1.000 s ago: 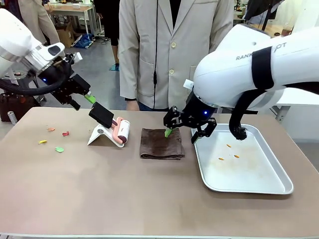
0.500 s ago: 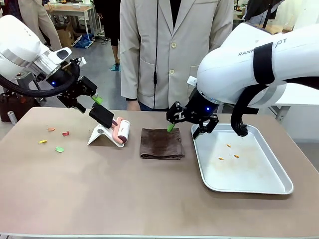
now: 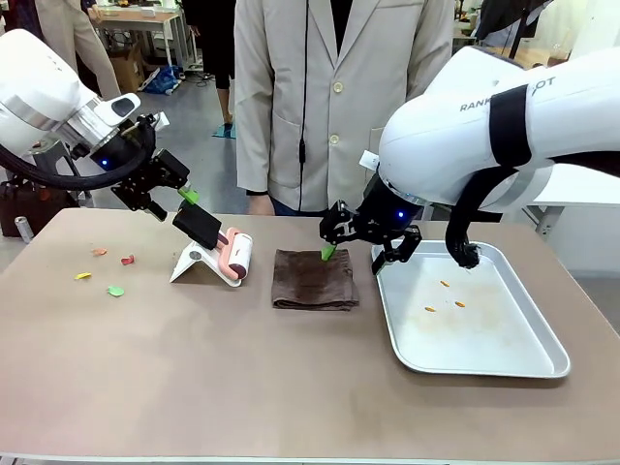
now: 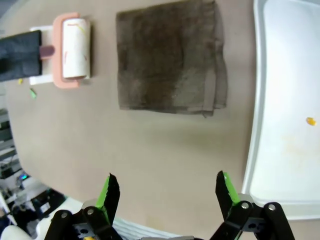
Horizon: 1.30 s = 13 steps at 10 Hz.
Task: Clean the surface of the table.
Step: Hold the Lint Roller with your left hand and the towel with your right hand.
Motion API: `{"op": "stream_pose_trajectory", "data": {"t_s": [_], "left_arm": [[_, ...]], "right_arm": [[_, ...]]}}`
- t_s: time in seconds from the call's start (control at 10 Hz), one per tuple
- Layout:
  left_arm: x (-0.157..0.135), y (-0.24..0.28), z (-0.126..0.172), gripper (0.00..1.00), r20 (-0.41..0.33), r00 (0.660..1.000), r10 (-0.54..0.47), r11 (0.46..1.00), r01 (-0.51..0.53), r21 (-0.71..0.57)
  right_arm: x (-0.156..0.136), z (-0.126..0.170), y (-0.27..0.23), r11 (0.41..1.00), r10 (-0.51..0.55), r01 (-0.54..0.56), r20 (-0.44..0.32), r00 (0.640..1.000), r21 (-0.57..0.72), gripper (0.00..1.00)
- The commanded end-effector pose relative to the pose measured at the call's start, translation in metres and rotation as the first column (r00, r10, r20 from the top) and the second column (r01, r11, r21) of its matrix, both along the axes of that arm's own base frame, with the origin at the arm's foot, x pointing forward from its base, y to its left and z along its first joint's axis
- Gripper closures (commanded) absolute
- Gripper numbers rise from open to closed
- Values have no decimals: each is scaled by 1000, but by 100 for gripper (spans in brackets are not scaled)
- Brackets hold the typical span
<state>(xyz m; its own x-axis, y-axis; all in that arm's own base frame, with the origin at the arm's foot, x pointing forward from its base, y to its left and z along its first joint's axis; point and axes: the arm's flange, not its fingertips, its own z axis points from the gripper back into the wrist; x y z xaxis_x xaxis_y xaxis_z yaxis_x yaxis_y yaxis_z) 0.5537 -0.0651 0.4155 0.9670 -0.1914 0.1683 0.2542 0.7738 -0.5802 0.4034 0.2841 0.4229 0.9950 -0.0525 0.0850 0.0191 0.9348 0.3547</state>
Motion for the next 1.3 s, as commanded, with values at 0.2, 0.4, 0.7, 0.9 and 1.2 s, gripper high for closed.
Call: {"op": "stream_pose_trajectory", "data": {"t_s": [0.2, 0.4, 0.7, 0.9, 1.2], "left_arm": [[-10, -4, -16, 0, -91, 996, -18, 999, 15, -34], [-11, -7, -20, 0, -97, 995, -13, 996, 5, -87], [-9, -12, -28, 0, -99, 995, 11, 987, -27, -159], [-9, -11, -31, 0, -104, 994, 27, 987, -43, -154], [-10, -9, -33, 0, -82, 996, 31, 985, -44, -167]], "right_arm": [[73, -21, 23, 996, -54, 54, -3, 999, -65, 0], [95, -32, 34, 988, -41, 36, -31, 999, -150, 0], [111, -57, 44, 973, -10, -8, -76, 997, -232, 0], [116, -69, 50, 972, -1, -22, -99, 995, -236, 0], [123, -92, 58, 945, -5, -36, -127, 992, -324, 0]]}}
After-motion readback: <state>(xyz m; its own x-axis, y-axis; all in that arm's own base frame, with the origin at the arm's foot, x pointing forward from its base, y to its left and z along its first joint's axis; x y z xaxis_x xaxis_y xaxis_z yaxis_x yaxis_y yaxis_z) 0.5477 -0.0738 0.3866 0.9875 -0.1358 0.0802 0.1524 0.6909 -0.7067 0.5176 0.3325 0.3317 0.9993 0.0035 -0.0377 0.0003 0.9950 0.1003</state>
